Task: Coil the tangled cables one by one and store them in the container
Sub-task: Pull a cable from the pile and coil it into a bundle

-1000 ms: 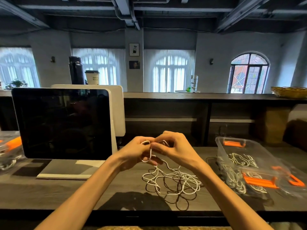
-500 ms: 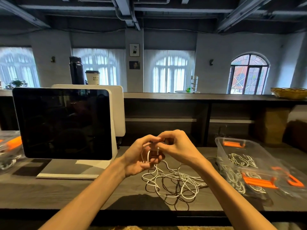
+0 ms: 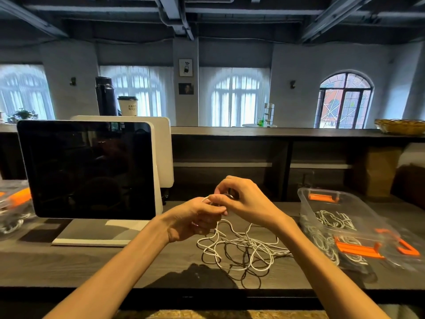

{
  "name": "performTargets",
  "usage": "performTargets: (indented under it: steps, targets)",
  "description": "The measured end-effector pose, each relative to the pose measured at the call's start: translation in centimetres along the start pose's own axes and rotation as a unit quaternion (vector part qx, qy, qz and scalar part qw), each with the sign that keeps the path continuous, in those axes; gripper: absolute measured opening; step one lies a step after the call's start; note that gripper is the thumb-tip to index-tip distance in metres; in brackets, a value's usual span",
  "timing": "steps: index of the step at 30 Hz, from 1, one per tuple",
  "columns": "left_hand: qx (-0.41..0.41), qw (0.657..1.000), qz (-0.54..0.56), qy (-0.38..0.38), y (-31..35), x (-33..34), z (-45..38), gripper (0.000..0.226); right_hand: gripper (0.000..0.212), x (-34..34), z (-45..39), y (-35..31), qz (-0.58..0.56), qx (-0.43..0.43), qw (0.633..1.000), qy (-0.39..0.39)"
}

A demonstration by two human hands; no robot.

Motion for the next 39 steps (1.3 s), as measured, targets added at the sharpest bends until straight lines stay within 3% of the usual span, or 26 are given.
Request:
performTargets:
  steps: [5,9,12,16,22,25,30,34,36,39]
  targets:
    - [-0.037,0.999,-0.017,0.018,-0.8,0.6,0.6,0.049,0.025,1.2,-0.1,-0.2,-0.078,0.037,0.993,-0.086]
    - [0.012,0.987,0.115,0.114,-0.7,-1.0,0.0,0.042,0.031,0.5,0.2,1.3,-0.210,0.101,0.969,-0.080]
    - [0.033,0.947,0.221,0.232,-1.6,-3.7,-0.6,0.050,0.026,1.0,0.3,3.1,-0.146,0.153,0.974,-0.077]
    - [0.065,0.924,0.212,0.313,-2.6,-5.0,-1.1,0.049,0.018,0.9,0.5,2.6,-0.121,0.133,0.984,0.008]
    - [0.061,0.941,0.155,0.293,-2.0,-3.4,-2.1,0.030,0.012,2.7,0.9,-0.5,-0.058,0.012,0.997,0.057]
    - [0.056,0.937,0.162,0.303,-2.2,-4.0,-1.6,0.036,0.010,3.0,1.0,-0.3,-0.040,0.001,0.998,0.046]
    - [0.120,0.915,0.146,0.355,-0.7,-5.5,-1.6,0.047,0.025,4.2,1.4,1.1,-0.130,0.085,0.987,-0.035]
    - [0.156,0.889,0.297,0.311,1.1,-5.6,-1.8,0.046,0.050,6.3,2.3,3.9,-0.105,0.156,0.974,-0.126]
    - [0.159,0.899,0.278,0.300,2.2,-6.2,-1.7,0.043,0.046,6.6,2.5,5.3,-0.184,0.195,0.954,-0.138]
    - [0.126,0.935,0.153,0.293,2.6,-7.0,-1.9,0.032,0.036,5.3,2.2,6.0,-0.290,0.201,0.931,-0.097]
Point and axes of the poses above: each hand's wrist, its own z-axis away from the middle knuckle, its own x-axis out of the palm, y = z × x, the point moved 8 cm from there along -z, towards the middle knuckle, and after that the axes turned 13 degrees about x, right-handed, at the moved point
